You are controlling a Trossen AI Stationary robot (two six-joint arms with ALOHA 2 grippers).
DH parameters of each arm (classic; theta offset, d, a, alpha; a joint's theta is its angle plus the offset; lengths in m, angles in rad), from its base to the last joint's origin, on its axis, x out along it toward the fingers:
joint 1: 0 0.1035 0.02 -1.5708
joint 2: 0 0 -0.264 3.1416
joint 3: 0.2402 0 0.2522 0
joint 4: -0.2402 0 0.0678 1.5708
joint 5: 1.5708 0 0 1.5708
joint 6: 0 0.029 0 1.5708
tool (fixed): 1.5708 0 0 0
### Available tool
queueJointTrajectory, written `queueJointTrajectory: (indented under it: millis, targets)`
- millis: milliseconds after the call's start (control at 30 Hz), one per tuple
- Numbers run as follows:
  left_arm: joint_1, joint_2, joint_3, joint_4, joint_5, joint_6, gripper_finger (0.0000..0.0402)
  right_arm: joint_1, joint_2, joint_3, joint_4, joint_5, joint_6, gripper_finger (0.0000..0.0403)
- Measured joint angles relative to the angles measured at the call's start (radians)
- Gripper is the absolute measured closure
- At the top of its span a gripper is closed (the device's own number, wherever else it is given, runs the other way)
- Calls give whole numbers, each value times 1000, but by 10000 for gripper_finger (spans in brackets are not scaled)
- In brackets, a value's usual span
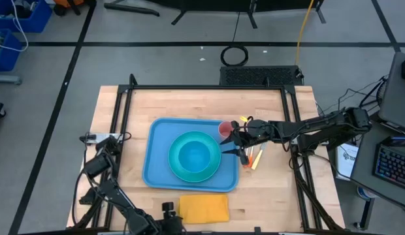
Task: Set up tray
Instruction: Put the yellow napkin on the blue serving tray to the left of the green plate
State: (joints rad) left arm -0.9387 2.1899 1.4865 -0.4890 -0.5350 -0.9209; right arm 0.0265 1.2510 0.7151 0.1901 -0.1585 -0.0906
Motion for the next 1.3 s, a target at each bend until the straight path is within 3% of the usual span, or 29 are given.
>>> queueJointTrajectory:
  millis: [400, 533, 733, 1067, 1300]
  targets:
    - [19, 11, 2, -91, 2, -24, 233, 0, 0, 0, 15, 0, 0, 238]
    - [23, 12, -4, -104, -8, -26, 279, 0, 0, 0, 15, 0, 0, 238]
    - [18, 13, -5, -120, -28, -23, 383, 0, 0, 0, 16, 0, -1, 238]
    - [18, 14, 12, -135, -13, -22, 392, 0, 0, 0, 18, 0, 0, 238]
    - [13, 23, 124, -312, 59, -36, 393, 0, 0, 0, 21, 0, 0, 238]
